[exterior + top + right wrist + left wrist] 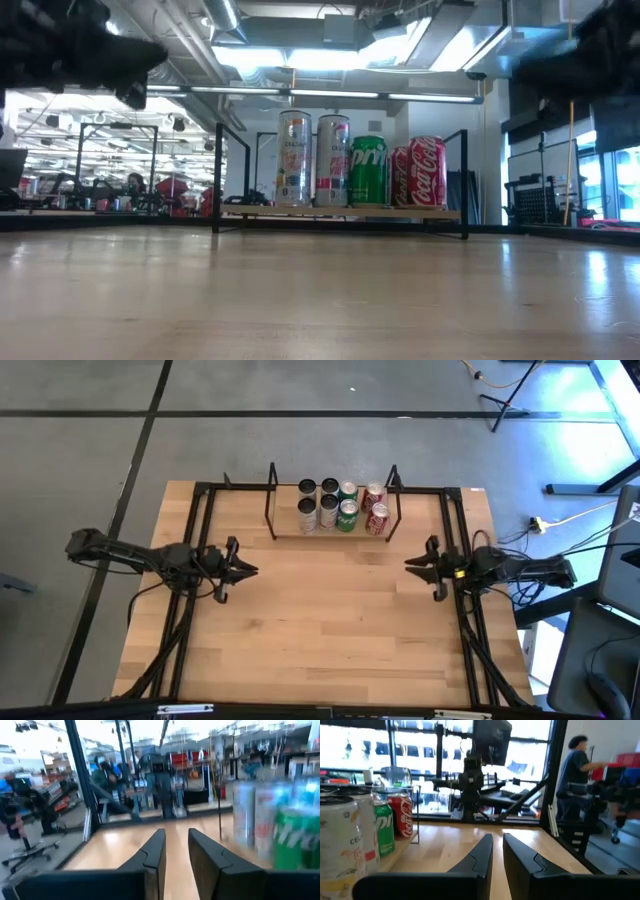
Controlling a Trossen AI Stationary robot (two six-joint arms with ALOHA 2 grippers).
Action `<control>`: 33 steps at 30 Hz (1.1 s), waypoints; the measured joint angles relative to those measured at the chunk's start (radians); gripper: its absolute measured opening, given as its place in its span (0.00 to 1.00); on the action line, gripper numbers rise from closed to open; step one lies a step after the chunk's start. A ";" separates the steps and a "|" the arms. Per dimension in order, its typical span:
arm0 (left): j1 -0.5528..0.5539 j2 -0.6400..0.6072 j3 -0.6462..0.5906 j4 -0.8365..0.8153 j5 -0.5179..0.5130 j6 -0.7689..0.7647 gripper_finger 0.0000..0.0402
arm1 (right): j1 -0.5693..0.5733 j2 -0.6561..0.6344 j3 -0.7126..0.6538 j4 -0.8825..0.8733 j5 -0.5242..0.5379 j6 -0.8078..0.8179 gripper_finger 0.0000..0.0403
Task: Place canned beverage on shelf
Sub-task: Return to Home Position
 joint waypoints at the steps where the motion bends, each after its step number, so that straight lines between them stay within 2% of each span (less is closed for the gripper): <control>1: 0.000 -0.018 -0.021 0.003 -0.001 -0.004 0.09 | 0.000 -0.002 -0.023 0.007 0.006 0.007 0.18; 4: 0.000 -0.059 -0.020 -0.102 0.003 -0.003 0.09 | 0.000 -0.002 -0.053 -0.011 0.007 0.047 0.18; 9: 0.000 -0.134 -0.020 -0.188 0.024 0.002 0.09 | 0.000 0.008 -0.052 -0.031 -0.055 0.062 0.18; 13: 0.000 -0.231 -0.020 -0.247 0.048 -0.003 0.09 | 0.000 0.010 -0.052 -0.033 -0.056 0.062 0.18; 18: 0.000 -0.361 -0.020 -0.349 0.028 -0.047 0.09 | 0.000 0.010 -0.052 -0.035 -0.056 0.062 0.18; 23: -0.001 -0.358 -0.015 -0.370 0.076 -0.080 0.09 | 0.000 0.010 -0.052 -0.036 -0.056 0.062 0.18; 26: 0.000 -0.357 -0.015 -0.428 0.075 -0.088 0.09 | 0.000 0.010 -0.052 -0.036 -0.056 0.062 0.18; 33: 0.000 -0.337 -0.014 -0.435 0.071 -0.090 0.09 | 0.000 0.010 -0.052 -0.037 -0.056 0.062 0.18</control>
